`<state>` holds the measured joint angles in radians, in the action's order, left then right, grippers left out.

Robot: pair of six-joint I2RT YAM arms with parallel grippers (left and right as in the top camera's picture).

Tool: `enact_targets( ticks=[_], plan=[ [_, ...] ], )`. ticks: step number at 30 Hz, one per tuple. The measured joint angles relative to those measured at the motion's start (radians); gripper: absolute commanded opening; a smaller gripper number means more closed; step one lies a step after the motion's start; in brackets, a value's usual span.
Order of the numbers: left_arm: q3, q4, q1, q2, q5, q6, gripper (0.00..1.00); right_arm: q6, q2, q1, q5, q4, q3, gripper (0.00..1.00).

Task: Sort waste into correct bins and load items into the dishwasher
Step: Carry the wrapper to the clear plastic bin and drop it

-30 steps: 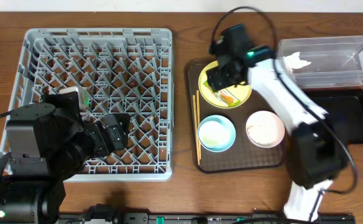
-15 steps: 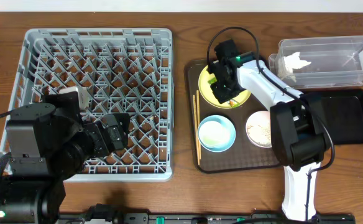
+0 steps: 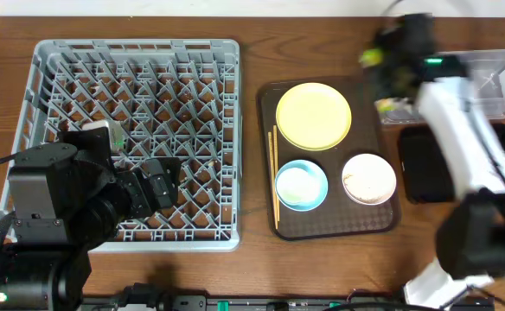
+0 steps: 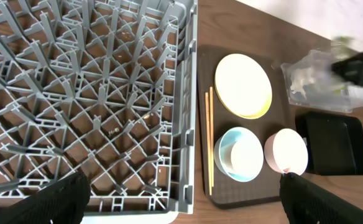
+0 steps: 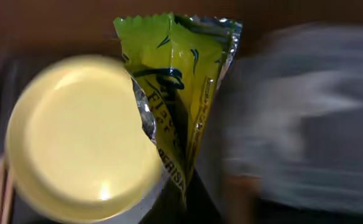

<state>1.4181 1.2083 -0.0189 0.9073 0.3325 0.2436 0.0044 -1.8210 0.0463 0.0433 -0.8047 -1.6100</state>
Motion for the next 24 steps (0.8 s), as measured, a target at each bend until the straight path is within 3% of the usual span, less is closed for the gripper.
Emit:
enact_targets(
  ticks=[7, 9, 10, 12, 16, 21, 24],
  plan=[
    [0.0, 0.0, 0.0, 0.0, 0.0, 0.0, 0.98, 0.023, -0.014, -0.161, -0.014, 0.067, -0.005, 0.01],
    [0.0, 0.0, 0.0, 0.0, 0.0, 0.0, 0.98, 0.031, -0.049, -0.177, -0.014, 0.093, -0.005, 0.07],
    [0.0, 0.0, 0.0, 0.0, 0.0, 0.0, 0.98, 0.034, -0.066, -0.182, -0.015, 0.111, -0.005, 0.14],
    [0.0, 0.0, 0.0, 0.0, 0.0, 0.0, 0.98, 0.041, -0.103, -0.183, -0.018, 0.148, -0.004, 0.36],
    [0.0, 0.0, 0.0, 0.0, 0.0, 0.0, 0.98, 0.04, -0.136, -0.183, -0.013, 0.206, 0.001, 0.5],
    [0.0, 0.0, 0.0, 0.0, 0.0, 0.0, 0.98, 0.038, -0.113, -0.183, 0.037, 0.212, 0.001, 0.56],
    [0.0, 0.0, 0.0, 0.0, 0.0, 0.0, 0.98, 0.038, -0.069, -0.183, 0.055, 0.168, 0.001, 0.52]
  ],
)
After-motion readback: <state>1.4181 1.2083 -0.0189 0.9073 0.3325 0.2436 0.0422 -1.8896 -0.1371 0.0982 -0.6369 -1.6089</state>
